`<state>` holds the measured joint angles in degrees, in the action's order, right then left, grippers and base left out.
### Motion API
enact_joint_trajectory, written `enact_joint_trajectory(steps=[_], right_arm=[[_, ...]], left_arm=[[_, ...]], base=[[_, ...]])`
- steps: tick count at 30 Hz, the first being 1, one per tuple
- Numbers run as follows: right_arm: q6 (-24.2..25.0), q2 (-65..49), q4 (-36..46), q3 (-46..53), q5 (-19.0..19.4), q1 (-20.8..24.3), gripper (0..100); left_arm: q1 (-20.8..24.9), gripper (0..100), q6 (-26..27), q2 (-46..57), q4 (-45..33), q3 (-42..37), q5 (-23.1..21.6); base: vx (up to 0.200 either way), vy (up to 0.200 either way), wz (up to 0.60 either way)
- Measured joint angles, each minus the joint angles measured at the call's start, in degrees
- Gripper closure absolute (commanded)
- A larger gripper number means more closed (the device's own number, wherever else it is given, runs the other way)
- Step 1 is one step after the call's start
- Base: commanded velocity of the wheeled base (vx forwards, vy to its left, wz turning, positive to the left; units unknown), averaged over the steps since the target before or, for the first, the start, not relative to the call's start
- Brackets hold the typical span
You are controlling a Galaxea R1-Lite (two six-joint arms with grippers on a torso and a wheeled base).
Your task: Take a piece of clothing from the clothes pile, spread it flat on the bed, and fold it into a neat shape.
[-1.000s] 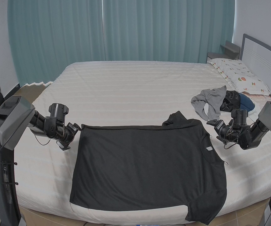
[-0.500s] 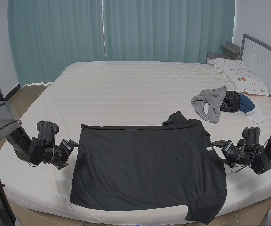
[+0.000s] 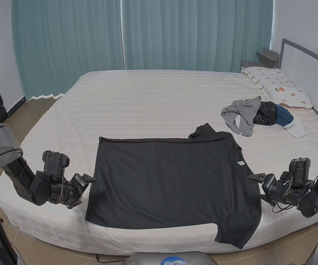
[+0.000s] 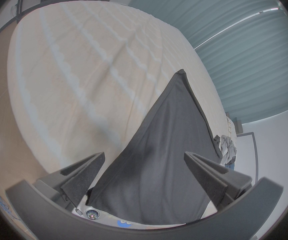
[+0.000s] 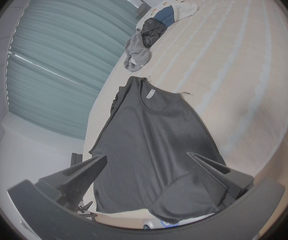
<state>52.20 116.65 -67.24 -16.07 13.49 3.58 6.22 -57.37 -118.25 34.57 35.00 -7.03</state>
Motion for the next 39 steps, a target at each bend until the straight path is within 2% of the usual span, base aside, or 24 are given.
enact_joint_trajectory(steps=[6,20,27,33,39], right_arm=[[0.02,-0.23,0.00,0.17,0.02,0.11,0],[0.02,-0.26,-0.06,0.59,-0.04,1.37,0],[-0.06,-0.11,-0.06,0.80,0.00,1.48,0],[-0.15,0.16,-0.04,0.85,-0.01,1.49,0],[-0.22,0.71,-0.04,0.85,0.00,1.58,0]], left_arm=[[0.01,0,-0.44,0.13,-0.04,0.15,-0.54],[0.65,0,-0.96,0.67,-0.06,-0.06,-0.54],[0.67,0,-0.57,1.18,-0.23,-0.17,-0.46],[-0.46,0,3.29,1.57,-0.15,-1.27,-2.05],[-3.38,0,12.79,1.63,-0.01,-3.67,-5.91]], base=[[0.000,0.000,0.00],[0.000,-0.200,0.00],[0.000,0.000,0.00],[0.000,0.000,0.00],[0.000,0.000,0.00]])
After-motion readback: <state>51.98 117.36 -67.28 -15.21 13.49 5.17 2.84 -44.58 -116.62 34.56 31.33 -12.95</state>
